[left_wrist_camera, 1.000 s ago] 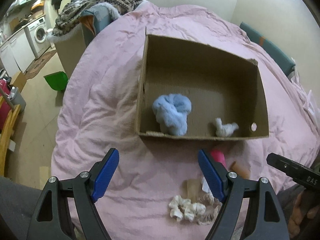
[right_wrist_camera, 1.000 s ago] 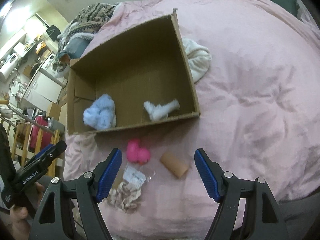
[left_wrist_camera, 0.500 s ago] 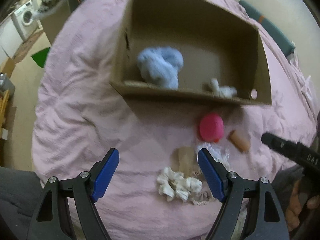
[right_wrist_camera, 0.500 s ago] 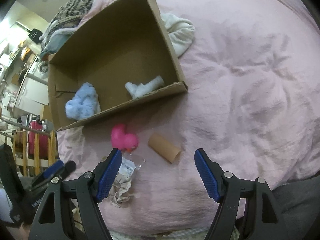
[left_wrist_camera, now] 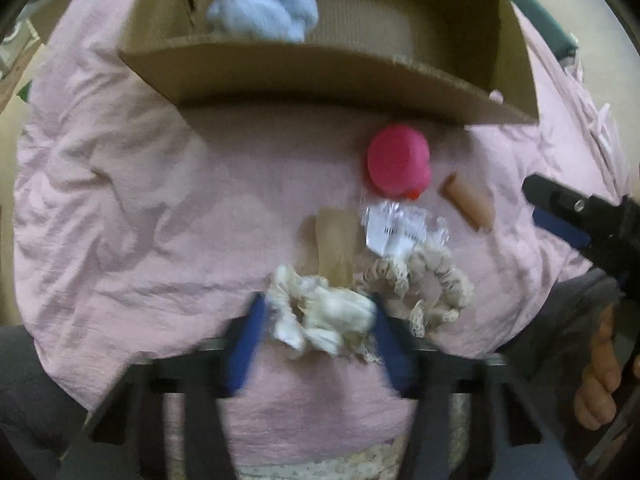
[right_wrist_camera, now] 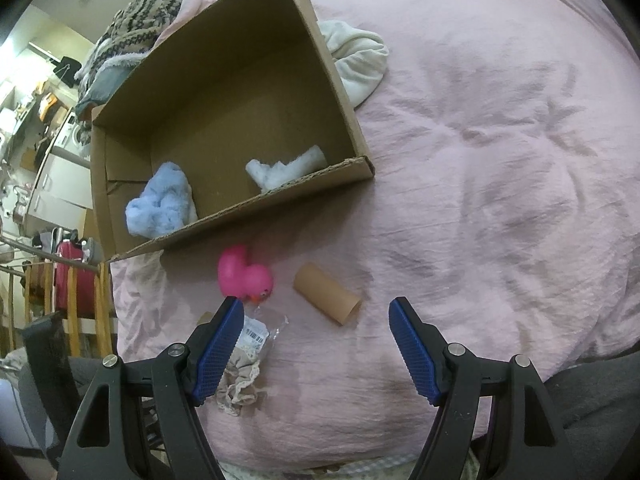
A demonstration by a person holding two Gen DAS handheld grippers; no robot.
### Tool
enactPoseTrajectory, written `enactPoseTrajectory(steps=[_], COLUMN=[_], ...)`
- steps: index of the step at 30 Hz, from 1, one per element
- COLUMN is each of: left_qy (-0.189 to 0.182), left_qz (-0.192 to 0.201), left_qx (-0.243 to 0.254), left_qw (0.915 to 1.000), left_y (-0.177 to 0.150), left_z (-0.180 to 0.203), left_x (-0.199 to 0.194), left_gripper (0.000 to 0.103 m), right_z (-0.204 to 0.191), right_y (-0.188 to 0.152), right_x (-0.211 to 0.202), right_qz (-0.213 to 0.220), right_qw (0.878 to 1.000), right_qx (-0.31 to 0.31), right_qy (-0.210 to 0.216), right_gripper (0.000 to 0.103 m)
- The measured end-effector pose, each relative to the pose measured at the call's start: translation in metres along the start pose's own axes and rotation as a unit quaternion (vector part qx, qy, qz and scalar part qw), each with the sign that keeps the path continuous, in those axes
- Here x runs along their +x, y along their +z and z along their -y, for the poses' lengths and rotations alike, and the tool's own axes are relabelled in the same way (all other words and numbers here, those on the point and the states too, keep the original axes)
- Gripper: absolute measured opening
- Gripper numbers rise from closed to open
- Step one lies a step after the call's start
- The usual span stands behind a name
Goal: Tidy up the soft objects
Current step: 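Grasp the cream lace scrunchie with the right gripper while the left grasps a white tissue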
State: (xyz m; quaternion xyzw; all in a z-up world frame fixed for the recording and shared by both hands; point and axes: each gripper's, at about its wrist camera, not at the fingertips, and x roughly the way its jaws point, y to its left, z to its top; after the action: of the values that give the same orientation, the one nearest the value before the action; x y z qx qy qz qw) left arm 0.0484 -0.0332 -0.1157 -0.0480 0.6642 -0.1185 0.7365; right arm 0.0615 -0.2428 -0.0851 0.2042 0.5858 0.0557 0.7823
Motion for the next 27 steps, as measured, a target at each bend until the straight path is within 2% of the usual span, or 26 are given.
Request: enactPoseTrajectory(steps=[3,4,9,13,17,19,21,23,25,27], left_qy=[-0.004,-0.007,-0.003,0.025,0.029,0.03,0.037,0.043,0.051,0.055], left_qz=[0.011,0.012,0.049,0.069,0.077,0.088,0.098,0.103,0.106,0.108], left_qx=[-0.007,-0.005,-0.004,-0.015,-0.028,-0.03,-0.027,-0.028,-0.023,-0.021], left_qw=[0.9999,0.9999,0.9988,0.9972,0.9962,0.9952,0.9942,0.9934,0.9928,0.9924], left_y=[0.002,0.003,0.004,0.002,0.001,0.002,0.001,0.003,0.002,0.003], left_z=[-0.003,-0.003,-0.011,-0.02,-0.025,-0.025,-0.026,-0.025,-0.025,-0.023], left_x=[-0.006,-0.01,-0.039,-0.05,-0.053,-0.056,-0.06,-0.06,-0.059,-0.057], left_gripper=[0.011,0.009,0.009,0.009,0.009,0.009,0.009,0.009,0.009,0.009], right_z=[-0.002,-0.002,-0.007,-0.025,-0.049,-0.059,-0.068,-0.069,-0.07,-0.07], right_y=[-0.001,-0.001,-0.003,-0.012,-0.029,-0.036,-0.04,-0.044,-0.047,-0.049], right_x=[0.0,0.0,-0.001,0.013,0.031,0.039,0.048,0.055,0.059,0.059], right_qz=[-0.001,-0.001,-0.015,-0.064,-0.11,-0.122,-0.137,-0.147,-0.152,-0.154], right_qw=[1.0,1.0,0.999,0.994,0.987,0.984,0.981,0.979,0.977,0.976], right_qx=[-0.004,-0.004,-0.013,-0.037,-0.085,-0.104,-0.124,-0.134,-0.142,-0.148], right_qy=[-0.001,0.0,0.039,0.083,0.082,0.074,0.063,0.051,0.039,0.035], right_gripper=[0.079,0.079,0.079,0.079,0.077,0.068,0.051,0.04,0.035,0.018])
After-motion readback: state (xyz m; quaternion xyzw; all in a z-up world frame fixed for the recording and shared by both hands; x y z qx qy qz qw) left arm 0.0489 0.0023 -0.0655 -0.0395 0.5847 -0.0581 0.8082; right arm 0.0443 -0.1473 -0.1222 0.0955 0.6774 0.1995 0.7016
